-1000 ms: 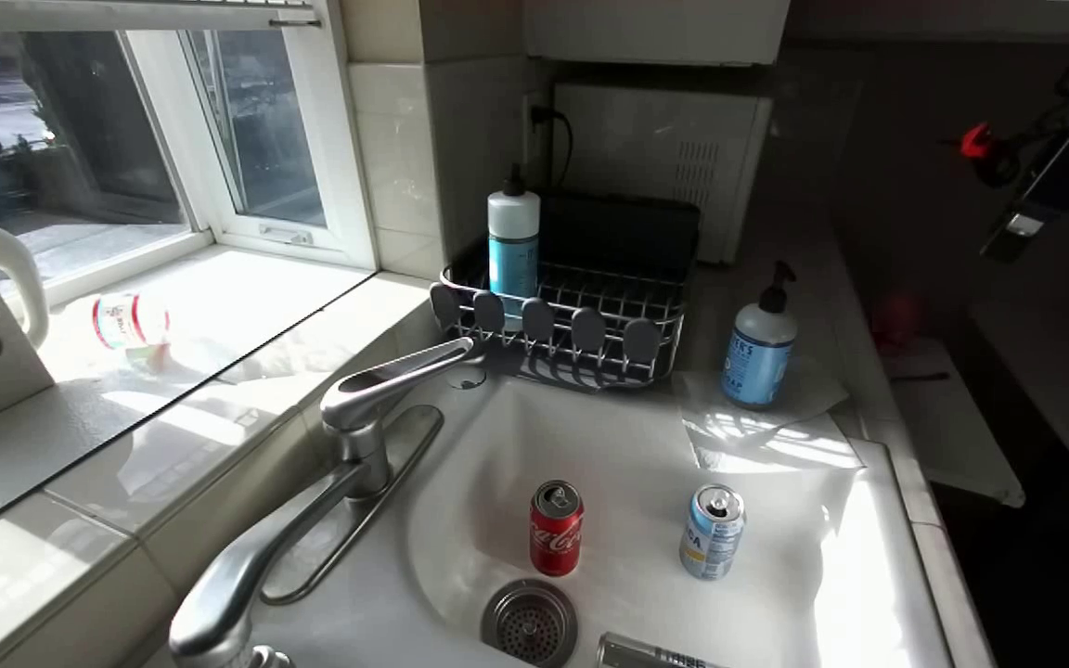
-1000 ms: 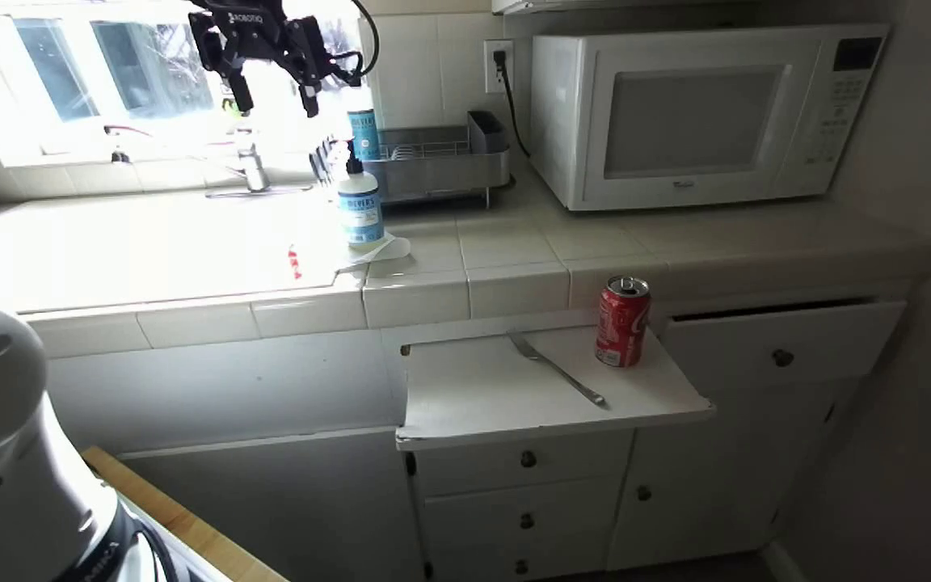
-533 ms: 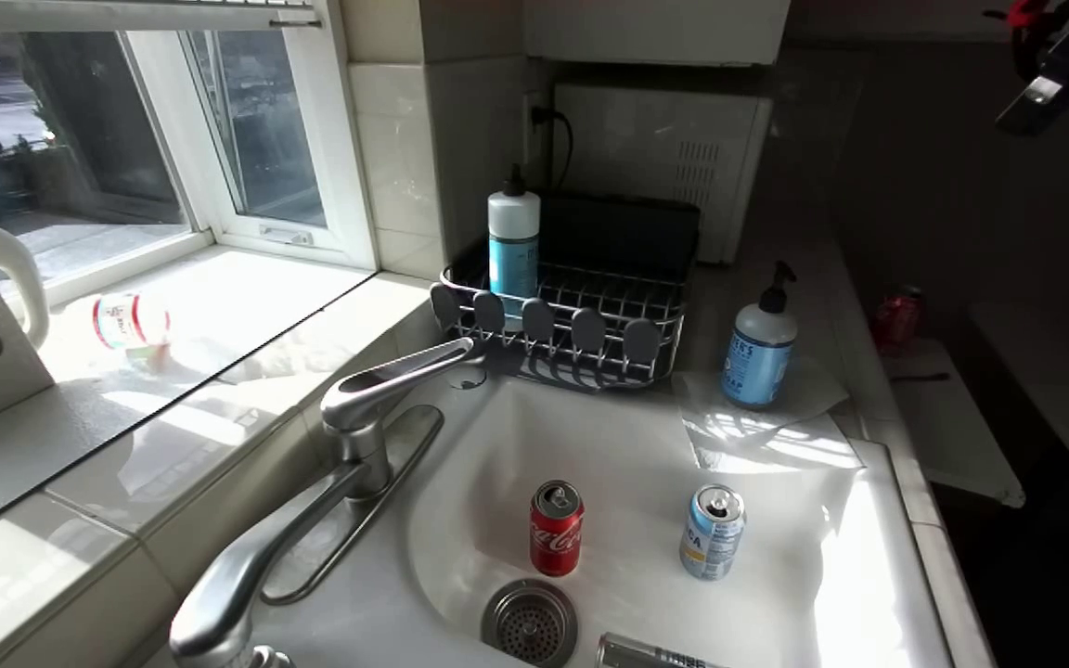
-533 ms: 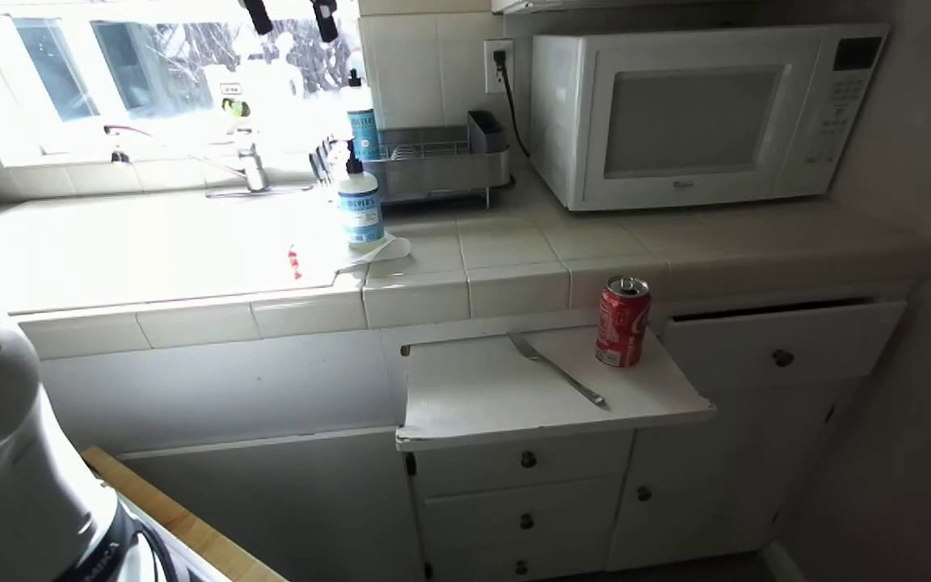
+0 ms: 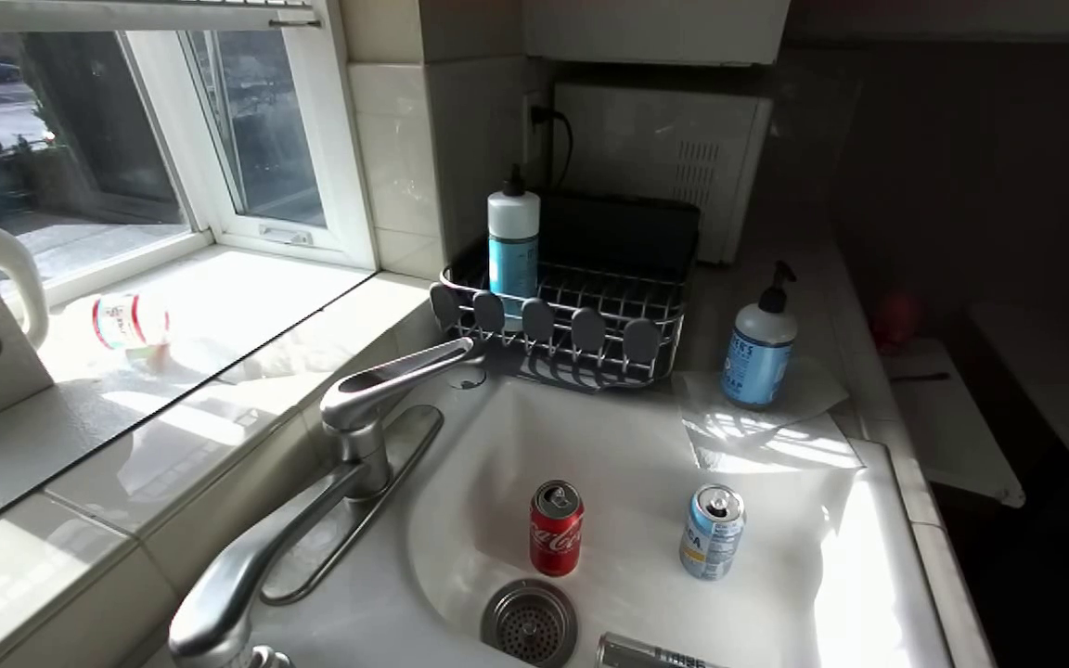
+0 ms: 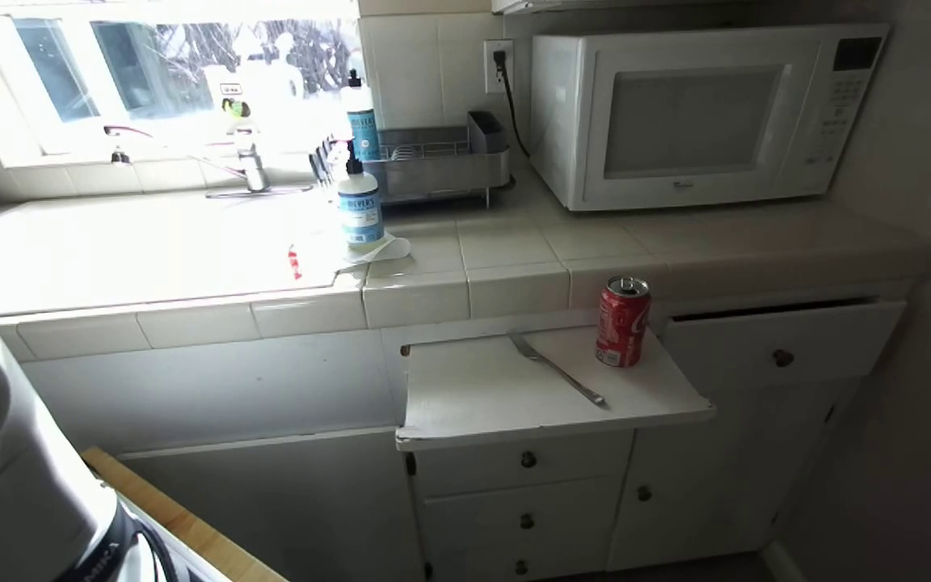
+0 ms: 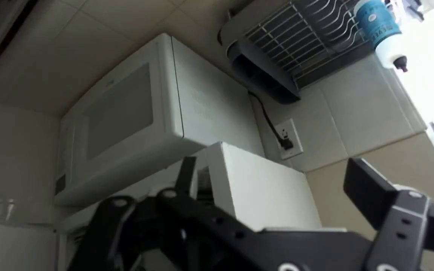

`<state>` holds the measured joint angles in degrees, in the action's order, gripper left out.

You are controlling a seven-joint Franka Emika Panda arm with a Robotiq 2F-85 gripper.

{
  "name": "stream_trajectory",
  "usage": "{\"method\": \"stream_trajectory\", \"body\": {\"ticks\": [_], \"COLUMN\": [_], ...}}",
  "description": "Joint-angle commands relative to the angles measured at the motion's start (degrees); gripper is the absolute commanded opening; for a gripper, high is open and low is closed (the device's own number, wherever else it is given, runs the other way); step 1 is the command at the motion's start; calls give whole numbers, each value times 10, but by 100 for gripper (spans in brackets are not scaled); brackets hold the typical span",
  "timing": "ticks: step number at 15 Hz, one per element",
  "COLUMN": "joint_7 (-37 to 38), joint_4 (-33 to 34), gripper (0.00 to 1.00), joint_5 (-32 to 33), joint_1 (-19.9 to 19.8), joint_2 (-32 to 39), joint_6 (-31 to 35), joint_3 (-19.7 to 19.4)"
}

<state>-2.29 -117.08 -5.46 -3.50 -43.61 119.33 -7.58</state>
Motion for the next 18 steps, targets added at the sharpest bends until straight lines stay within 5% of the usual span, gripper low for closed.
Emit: {"method": "stream_trajectory", "body": {"ticks": [1,8,9,16,18], "joint_7": [42,129,99,99,130], "joint_4": [35,52,48,48,56], "gripper": [100,100,100,100,100], "joint_5": [12,87,67,70,89], "joint_1": [-40,-161,-128,-130,-155], "joint_2": [26,62,45,48,73], "joint_6": [66,111,94,97,167], "joint_3": [-9,-27,-31,-31,-22]}}
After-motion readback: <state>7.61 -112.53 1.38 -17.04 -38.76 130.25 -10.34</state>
